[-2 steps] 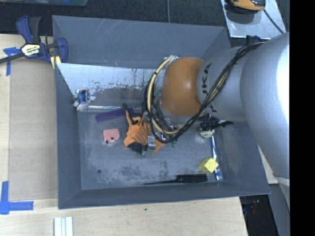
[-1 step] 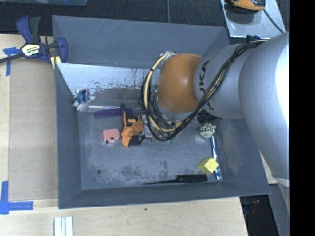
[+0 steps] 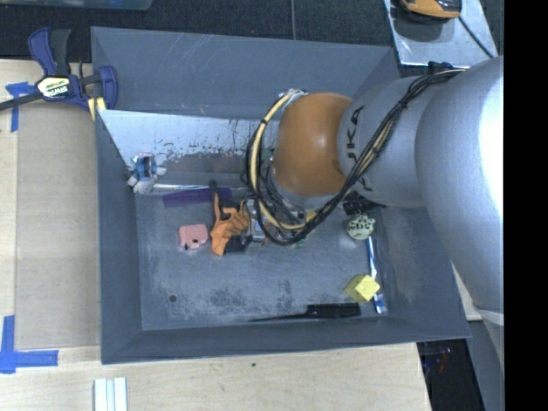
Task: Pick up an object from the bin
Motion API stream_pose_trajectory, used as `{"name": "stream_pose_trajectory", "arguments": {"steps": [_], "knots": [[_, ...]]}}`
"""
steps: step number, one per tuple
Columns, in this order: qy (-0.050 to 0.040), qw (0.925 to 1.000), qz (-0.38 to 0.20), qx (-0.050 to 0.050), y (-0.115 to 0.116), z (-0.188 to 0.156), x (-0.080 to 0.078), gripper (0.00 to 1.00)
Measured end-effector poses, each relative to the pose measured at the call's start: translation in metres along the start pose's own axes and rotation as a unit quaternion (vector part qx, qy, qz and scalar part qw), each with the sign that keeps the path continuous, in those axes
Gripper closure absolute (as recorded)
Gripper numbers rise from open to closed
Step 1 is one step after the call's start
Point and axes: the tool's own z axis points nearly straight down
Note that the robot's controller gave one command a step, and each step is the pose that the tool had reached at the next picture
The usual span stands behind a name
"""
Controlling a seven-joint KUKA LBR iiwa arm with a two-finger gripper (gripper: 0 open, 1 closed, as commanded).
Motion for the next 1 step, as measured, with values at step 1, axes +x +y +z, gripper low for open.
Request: {"name": "stream_pose_trajectory", "arguments": {"steps": [1], "knots": [[-0.0005, 1.0000, 0.000, 0.000, -0.0003, -0.0089, -0.0002, 1.00]]}}
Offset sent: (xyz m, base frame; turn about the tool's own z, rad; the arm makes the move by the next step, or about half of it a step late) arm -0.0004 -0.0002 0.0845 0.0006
